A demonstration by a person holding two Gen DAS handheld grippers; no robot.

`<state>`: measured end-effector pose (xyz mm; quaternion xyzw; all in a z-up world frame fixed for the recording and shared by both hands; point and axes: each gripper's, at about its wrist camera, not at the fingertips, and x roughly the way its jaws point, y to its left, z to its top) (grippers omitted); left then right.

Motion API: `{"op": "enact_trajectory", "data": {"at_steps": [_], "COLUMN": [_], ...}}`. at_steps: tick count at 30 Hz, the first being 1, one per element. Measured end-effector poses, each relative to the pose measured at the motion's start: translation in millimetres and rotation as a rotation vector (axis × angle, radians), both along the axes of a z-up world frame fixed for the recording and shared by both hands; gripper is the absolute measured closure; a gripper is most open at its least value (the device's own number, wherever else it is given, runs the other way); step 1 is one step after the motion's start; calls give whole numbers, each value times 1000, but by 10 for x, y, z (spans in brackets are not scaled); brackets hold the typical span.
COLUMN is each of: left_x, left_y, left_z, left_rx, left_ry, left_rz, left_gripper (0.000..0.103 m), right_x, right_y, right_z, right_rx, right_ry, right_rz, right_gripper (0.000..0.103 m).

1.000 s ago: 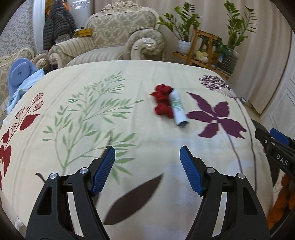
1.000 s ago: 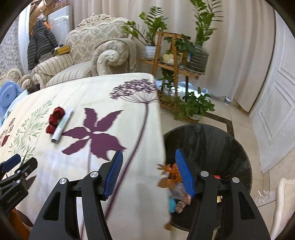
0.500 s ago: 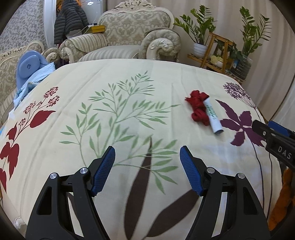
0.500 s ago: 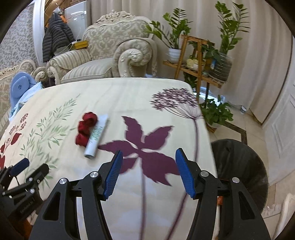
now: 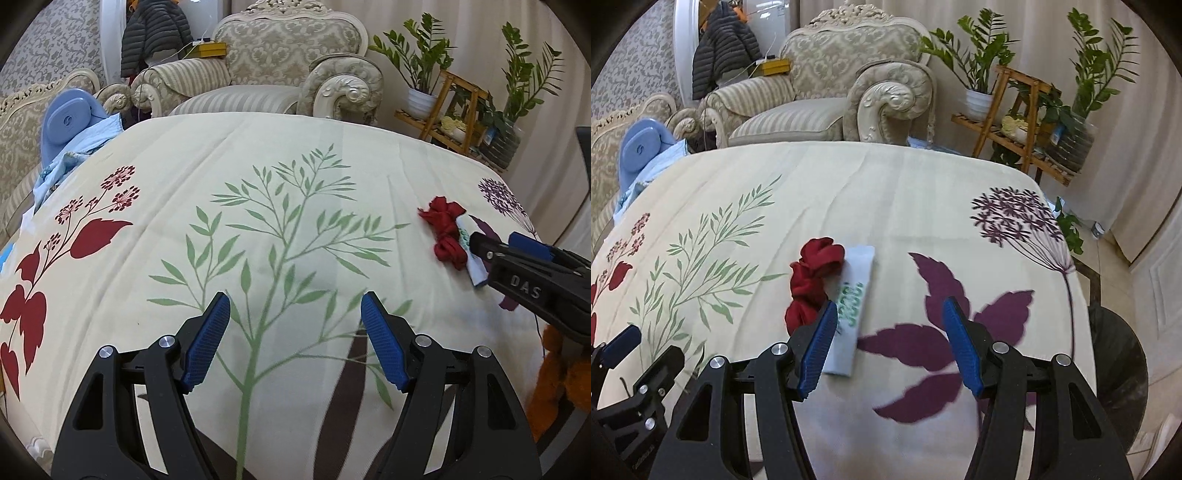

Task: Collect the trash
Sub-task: 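Grasp the white tube with the right tool, then grasp the red cloth bundle with the left tool while the right holds the tube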

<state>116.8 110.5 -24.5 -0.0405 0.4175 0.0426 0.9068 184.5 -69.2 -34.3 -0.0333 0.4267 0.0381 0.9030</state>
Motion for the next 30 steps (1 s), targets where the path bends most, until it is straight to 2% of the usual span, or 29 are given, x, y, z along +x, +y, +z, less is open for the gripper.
{"op": "enact_trajectory", "data": {"at_steps": [6, 11, 19, 30], "left_x": [48, 86, 166, 347], "left_y": [17, -18, -224, -727], "left_z": [-11, -12, 2, 0], "left_rx": [-2, 2, -15, -13], "left_ry": [2, 2, 3, 6], "left_rz": [-3, -11, -41, -122], "left_gripper": [31, 31, 31, 31], "right_x": [70, 55, -50, -144], "right_y": [83, 60, -207, -591], "right_z": [-80, -87, -2, 38], "right_rx": [-18, -17, -25, -24], "right_ry": [32, 40, 10, -7], "right_rz": [20, 40, 2, -46], "right_gripper": [63, 84, 84, 84]}}
